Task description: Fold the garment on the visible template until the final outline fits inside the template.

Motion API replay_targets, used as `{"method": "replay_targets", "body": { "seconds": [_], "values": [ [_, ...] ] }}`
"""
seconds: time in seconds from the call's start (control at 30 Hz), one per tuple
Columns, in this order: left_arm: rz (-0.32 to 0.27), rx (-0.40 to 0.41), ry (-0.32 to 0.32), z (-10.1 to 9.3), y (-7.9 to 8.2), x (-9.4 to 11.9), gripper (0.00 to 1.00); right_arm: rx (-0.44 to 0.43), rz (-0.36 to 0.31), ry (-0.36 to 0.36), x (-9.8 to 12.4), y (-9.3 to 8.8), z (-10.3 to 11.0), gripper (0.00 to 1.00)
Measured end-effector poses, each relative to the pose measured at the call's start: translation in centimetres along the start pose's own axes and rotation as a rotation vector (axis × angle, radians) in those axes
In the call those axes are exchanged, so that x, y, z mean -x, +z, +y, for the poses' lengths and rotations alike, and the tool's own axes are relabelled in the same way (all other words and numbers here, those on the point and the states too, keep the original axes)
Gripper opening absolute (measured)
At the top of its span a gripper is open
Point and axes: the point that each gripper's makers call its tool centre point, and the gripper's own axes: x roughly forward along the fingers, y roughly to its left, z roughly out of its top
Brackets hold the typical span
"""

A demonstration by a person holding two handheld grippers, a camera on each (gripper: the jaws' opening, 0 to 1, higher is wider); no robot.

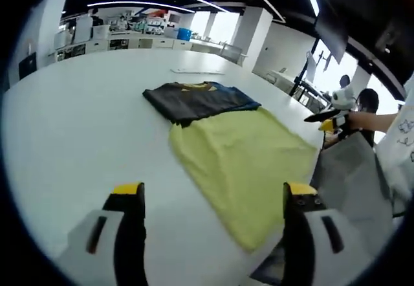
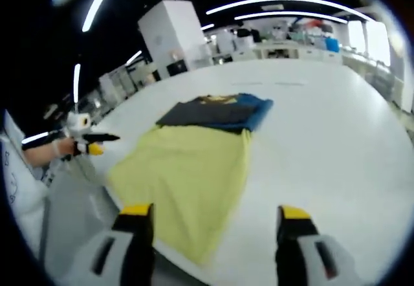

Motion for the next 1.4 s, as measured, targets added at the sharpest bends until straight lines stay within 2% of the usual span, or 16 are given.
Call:
{"method": "replay_targets", "body": {
  "seconds": [0.2,0.33,0.43,0.47,0.57,0.63,0.67,0.73,1.03,1.17,1.23,1.4],
  "values": [
    [0.049,0.01,-0.022,-0.9,-2.1,0.3,0.8,0.016,0.068,0.029,-0.2,-1.9,0.5,0.68],
    [0.094,0.042,-0.042,-1.7,-3.5,0.6,0.64,0.037,0.131,0.059,-0.3,-3.5,1.0,0.63],
    [0.129,0.054,-0.049,-2.0,-4.7,0.8,0.54,0.02,0.177,0.097,-0.2,-4.8,1.6,0.53],
    [0.143,0.067,-0.055,-2.2,-5.1,0.9,0.51,0.015,0.177,0.099,-0.2,-4.9,1.6,0.48],
    [0.163,0.102,-0.064,-2.4,-6.1,0.8,0.41,-0.007,0.189,0.105,-0.3,-5.6,1.5,0.39],
    [0.198,0.148,-0.054,-2.5,-7.2,0.9,0.38,-0.022,0.196,0.113,-0.4,-5.9,1.5,0.33],
    [0.147,0.11,-0.061,-2.2,-6.5,0.6,0.35,-0.031,0.202,0.117,-0.6,-6.1,1.3,0.31],
    [0.178,0.183,-0.053,-2.9,-7.1,0.9,0.31,-0.038,0.204,0.124,-0.6,-6.2,1.5,0.27],
    [0.194,0.238,-0.076,-3.3,-7.8,0.4,0.17,-0.076,0.215,0.146,-1.2,-6.5,1.4,0.14],
    [0.195,0.21,-0.061,-3.1,-8.2,0.1,0.06,-0.082,0.212,0.156,-1.2,-6.5,1.9,0.09],
    [0.193,0.214,-0.053,-3.2,-8.1,0.1,0.03,-0.075,0.224,0.151,-1.2,-6.8,1.8,0.0],
    [0.196,0.192,-0.049,-3.7,-7.9,0.4,0.0,-0.093,0.201,0.151,-0.8,-6.2,1.9,0.0]
  ]
}}
